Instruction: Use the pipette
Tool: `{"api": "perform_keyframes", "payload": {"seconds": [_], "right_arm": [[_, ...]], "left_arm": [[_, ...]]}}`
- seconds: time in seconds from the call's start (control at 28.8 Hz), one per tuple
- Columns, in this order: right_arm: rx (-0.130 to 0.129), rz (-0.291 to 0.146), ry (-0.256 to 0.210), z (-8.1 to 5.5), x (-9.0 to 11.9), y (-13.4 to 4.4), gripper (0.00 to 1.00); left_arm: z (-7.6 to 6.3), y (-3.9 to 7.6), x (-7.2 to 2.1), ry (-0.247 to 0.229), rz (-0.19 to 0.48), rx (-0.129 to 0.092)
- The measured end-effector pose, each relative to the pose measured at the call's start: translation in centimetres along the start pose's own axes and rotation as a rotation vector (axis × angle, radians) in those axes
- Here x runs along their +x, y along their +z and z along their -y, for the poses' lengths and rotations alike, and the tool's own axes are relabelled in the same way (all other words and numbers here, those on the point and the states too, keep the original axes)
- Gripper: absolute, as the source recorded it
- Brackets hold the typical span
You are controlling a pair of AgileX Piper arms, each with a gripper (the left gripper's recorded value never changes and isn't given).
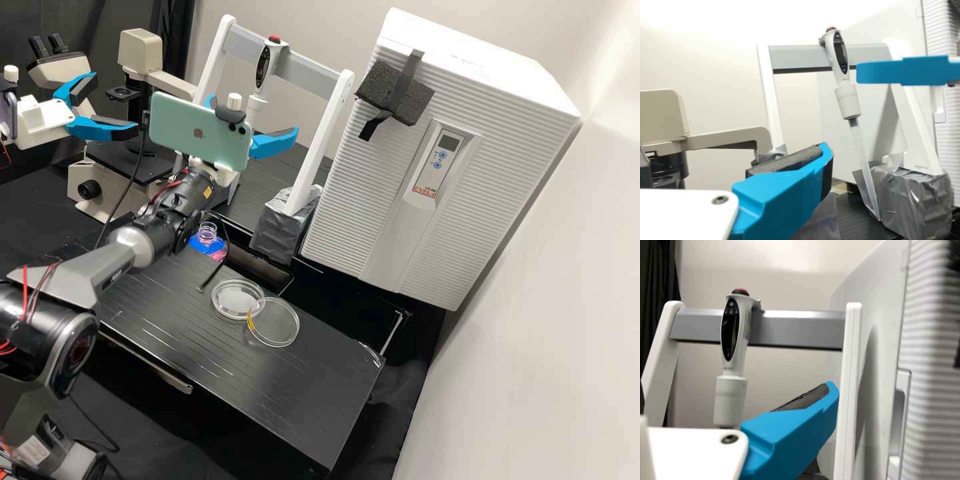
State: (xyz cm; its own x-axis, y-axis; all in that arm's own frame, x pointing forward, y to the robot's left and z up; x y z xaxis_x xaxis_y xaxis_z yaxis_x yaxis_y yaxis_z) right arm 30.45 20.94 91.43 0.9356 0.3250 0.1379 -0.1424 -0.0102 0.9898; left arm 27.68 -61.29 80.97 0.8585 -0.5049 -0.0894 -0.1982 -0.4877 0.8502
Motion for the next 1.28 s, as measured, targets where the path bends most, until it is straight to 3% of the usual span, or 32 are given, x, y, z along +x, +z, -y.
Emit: {"api": "perform_keyframes", "payload": {"seconds": [0.17,0.42,0.59,0.62,1.04,1.15,1.28], "right_arm": [[-0.018,0.033,-0.009,0.5,2.5,-0.7,1.00],[-0.080,0.082,-0.075,2.3,5.3,-0.6,1.00],[-0.078,0.114,-0.104,2.8,6.6,-0.3,1.00],[-0.078,0.116,-0.107,2.9,6.7,-0.2,0.00],[-0.077,0.113,-0.104,2.7,6.8,-0.3,0.00],[-0.076,0.113,-0.099,2.6,6.9,-0.4,0.00],[-0.090,0.108,-0.092,2.4,7.0,-0.6,0.00]], "left_arm": [[-0.1,-0.5,-0.02,0.002,-0.017,-0.014],[-0.2,-1.2,-0.07,0.005,-0.036,-0.012],[-0.2,-1.4,-0.08,0.006,-0.040,-0.009],[-0.2,-1.4,-0.08,0.006,-0.040,-0.009],[-0.2,-1.4,-0.08,0.006,-0.040,-0.009],[-0.2,-1.4,-0.08,0.006,-0.041,-0.018],[-0.2,-1.4,-0.08,0.006,-0.040,-0.025]]}}
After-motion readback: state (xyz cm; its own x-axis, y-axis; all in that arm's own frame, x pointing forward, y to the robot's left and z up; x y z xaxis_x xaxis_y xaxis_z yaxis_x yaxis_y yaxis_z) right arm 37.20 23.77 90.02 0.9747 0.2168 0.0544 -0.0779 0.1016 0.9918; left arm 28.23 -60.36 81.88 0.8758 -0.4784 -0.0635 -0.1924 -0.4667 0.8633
